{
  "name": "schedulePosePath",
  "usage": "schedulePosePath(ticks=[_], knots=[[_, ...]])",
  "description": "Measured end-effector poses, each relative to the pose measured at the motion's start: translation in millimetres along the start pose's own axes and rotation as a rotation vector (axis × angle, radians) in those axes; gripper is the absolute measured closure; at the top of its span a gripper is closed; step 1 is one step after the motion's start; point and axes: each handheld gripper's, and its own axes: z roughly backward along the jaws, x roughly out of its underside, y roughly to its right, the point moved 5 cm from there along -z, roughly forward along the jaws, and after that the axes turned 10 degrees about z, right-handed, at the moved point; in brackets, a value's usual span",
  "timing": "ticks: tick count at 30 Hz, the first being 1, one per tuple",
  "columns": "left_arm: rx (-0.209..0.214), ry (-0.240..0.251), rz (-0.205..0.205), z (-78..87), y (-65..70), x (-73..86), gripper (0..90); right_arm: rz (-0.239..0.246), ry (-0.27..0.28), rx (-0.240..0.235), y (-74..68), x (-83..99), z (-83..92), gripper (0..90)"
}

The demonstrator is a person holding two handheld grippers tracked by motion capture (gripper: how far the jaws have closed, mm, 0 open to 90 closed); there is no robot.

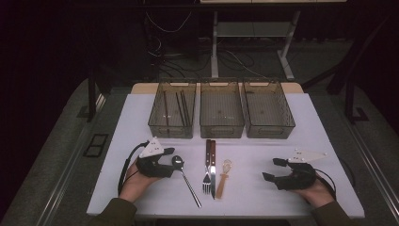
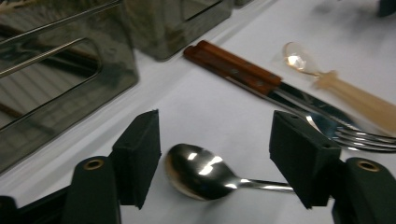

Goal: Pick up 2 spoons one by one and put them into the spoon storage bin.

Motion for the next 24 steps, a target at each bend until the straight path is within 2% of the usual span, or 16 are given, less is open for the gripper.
schedulePosePath(ticks=[5, 8, 10, 13, 16, 18, 24], knots=[[-0.011, -0.042, 0.060, -10.6, -15.7, 0.7, 42.5, 0.000, -0.003, -0.003, -1.0, 0.0, -1.3, 25.9], [0.001, -0.065, 0.097, -14.4, -21.7, 3.4, 46.9, -0.001, -0.004, -0.001, -1.0, 0.1, -1.3, 25.9], [0.025, -0.083, 0.119, -16.1, -23.2, 6.3, 49.2, -0.002, -0.006, -0.001, -0.9, 0.2, -1.3, 25.9], [0.031, -0.110, 0.119, -18.1, -21.9, 9.1, 52.3, 0.004, -0.008, -0.001, -1.0, 0.2, -1.7, 25.9], [0.035, -0.117, 0.124, -20.1, -20.7, 10.4, 55.4, 0.008, -0.012, -0.001, -1.9, 0.2, -2.3, 25.9], [0.038, -0.127, 0.108, -20.9, -21.1, 11.7, 58.6, 0.011, -0.015, 0.000, -2.2, 0.3, -2.5, 25.9], [0.031, -0.134, 0.096, -20.0, -19.8, 12.8, 63.8, 0.019, -0.020, 0.002, -2.1, 0.6, -3.5, 25.9]])
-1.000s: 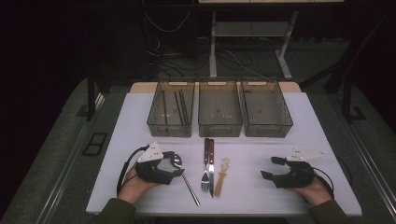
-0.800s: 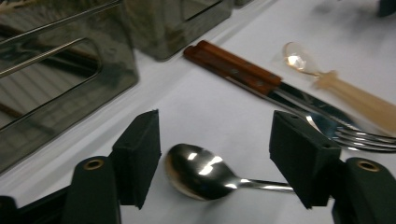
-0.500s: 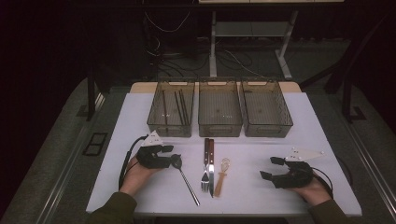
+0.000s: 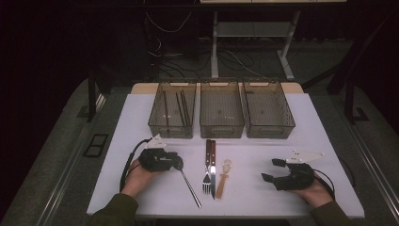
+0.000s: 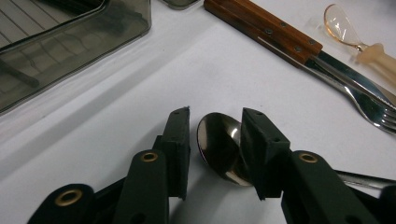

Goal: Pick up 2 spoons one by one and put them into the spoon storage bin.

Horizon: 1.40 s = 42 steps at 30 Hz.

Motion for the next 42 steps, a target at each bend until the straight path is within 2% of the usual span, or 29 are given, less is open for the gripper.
schedulePosePath(ticks=[5, 8, 20, 22, 25, 30, 33, 37, 42], knots=[[0.010, 0.003, -0.006, 0.0, 0.1, 0.4, 67.5, 0.002, -0.007, 0.002, -1.1, 0.0, -0.5, 25.9], [0.018, 0.010, 0.022, 0.2, -0.3, 0.7, 69.3, 0.004, -0.008, 0.004, -1.4, 0.0, -0.8, 25.9], [0.037, 0.020, 0.047, 2.4, -1.8, -1.2, 76.6, 0.011, -0.011, 0.003, -1.6, -0.3, -0.7, 26.0], [0.041, 0.014, 0.066, 3.1, -1.3, -1.2, 77.3, 0.012, -0.010, 0.003, -1.7, -0.4, -0.8, 26.0], [0.053, 0.019, 0.070, 4.2, -1.9, -2.4, 78.4, 0.010, -0.010, 0.003, -2.0, -0.7, -0.6, 26.0], [0.083, 0.059, 0.108, 8.5, -0.7, -6.5, 81.2, 0.011, -0.009, 0.004, -1.9, -0.8, -0.6, 26.0], [0.098, 0.077, 0.117, 11.1, 0.0, -8.3, 82.5, 0.012, -0.009, 0.004, -2.0, -0.9, -0.5, 25.9], [0.134, 0.126, 0.134, 17.4, 1.4, -13.4, 84.6, 0.012, -0.009, 0.004, -2.0, -0.9, -0.6, 26.0], [0.158, 0.192, 0.142, 28.5, 5.0, -21.2, 86.7, 0.012, -0.009, 0.003, -2.0, -0.9, -0.7, 25.9]])
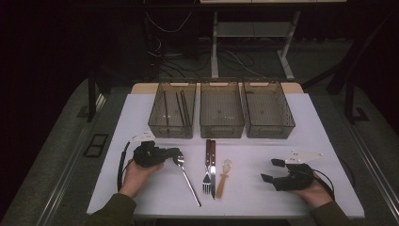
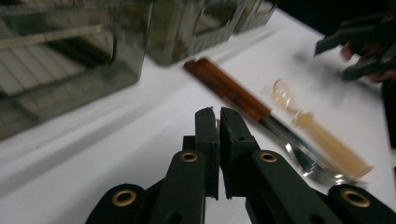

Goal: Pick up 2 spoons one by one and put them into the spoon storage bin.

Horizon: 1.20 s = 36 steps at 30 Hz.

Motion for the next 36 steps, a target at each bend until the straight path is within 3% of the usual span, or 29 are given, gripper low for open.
schedulePosePath(ticks=[6, 20, 24, 36], knots=[[0.015, 0.047, -0.025, 6.8, 7.7, -9.0, 87.7, 0.001, -0.001, 0.000, 0.2, 0.3, -0.5, 25.9], [-0.014, 0.116, -0.068, 12.6, 14.0, -43.1, 87.8, -0.007, 0.002, 0.003, 1.1, 0.5, -0.1, 25.9], [-0.035, 0.144, -0.074, 10.3, 17.8, -56.7, 87.8, -0.008, 0.004, 0.002, 0.8, 0.2, 0.0, 26.0], [-0.044, 0.187, -0.119, -11.4, 38.7, -95.5, 87.8, -0.002, 0.009, 0.000, 0.3, -1.1, 0.8, 25.9]])
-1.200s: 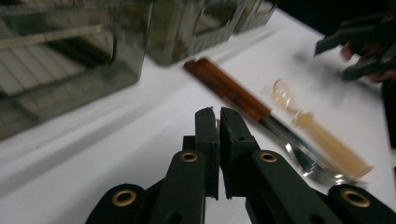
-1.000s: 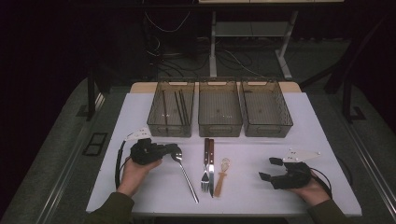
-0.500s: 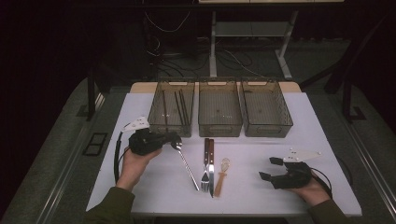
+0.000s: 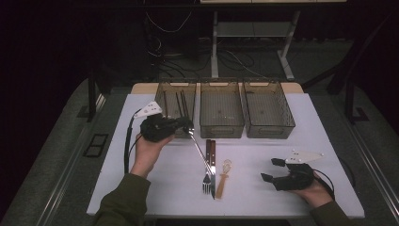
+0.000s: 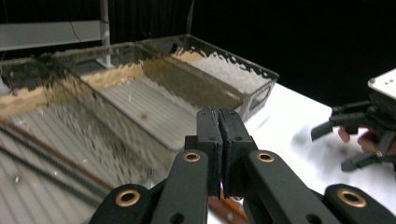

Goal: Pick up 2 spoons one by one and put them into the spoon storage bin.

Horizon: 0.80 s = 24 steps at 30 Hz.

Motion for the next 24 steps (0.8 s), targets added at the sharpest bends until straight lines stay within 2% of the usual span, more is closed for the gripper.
schedulePosePath(ticks=[4, 17, 23, 24], knots=[[-0.021, 0.009, -0.009, -12.3, 1.0, -7.4, 87.8, 0.004, 0.001, 0.004, 0.5, -0.2, -0.3, 25.9], [-0.040, 0.014, -0.019, -50.6, 3.1, -32.7, 87.8, 0.012, 0.010, 0.005, 0.0, -1.3, 0.6, 25.8], [-0.059, 0.025, -0.037, -65.2, -0.1, -49.5, 87.8, -0.002, 0.022, 0.028, 1.1, -2.6, 2.3, 18.5], [-0.061, 0.027, -0.036, -66.7, -0.8, -51.5, 87.8, -0.007, 0.025, 0.034, 1.5, -2.8, 2.6, 14.2]])
